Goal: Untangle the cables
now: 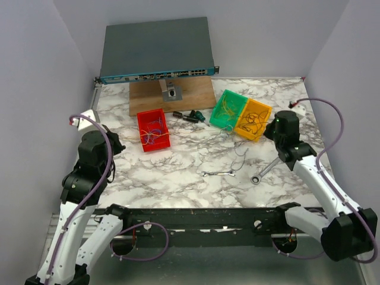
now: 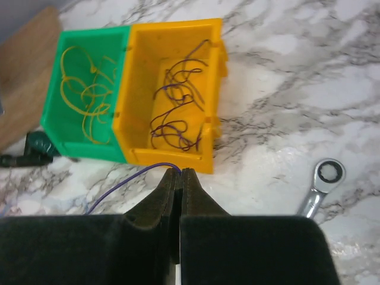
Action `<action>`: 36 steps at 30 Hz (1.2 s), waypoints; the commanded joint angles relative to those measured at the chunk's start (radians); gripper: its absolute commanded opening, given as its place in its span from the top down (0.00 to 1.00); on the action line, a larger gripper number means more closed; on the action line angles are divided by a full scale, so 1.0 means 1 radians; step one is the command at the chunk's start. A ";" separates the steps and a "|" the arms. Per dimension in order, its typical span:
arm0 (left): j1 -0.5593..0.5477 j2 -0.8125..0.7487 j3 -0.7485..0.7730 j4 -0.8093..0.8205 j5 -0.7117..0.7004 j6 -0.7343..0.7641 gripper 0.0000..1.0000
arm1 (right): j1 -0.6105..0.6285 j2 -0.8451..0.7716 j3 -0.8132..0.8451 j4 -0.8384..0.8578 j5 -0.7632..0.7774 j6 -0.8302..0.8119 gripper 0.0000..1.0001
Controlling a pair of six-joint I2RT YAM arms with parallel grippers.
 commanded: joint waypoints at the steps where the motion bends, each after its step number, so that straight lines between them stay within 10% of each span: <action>1: 0.068 -0.025 0.048 -0.080 -0.149 0.056 1.00 | -0.144 -0.037 -0.057 -0.106 0.019 0.175 0.99; 13: 0.124 -0.085 0.033 -0.063 -0.187 0.035 1.00 | -0.280 -0.006 -0.083 -0.085 -0.119 0.249 0.99; 29: 0.144 -0.202 -0.021 -0.059 -0.405 -0.059 1.00 | -0.415 -0.052 -0.067 -0.268 0.149 0.532 0.99; 36: 0.144 -0.149 -0.089 0.113 0.084 0.016 1.00 | -0.412 -0.074 -0.097 -0.022 -0.427 0.189 0.99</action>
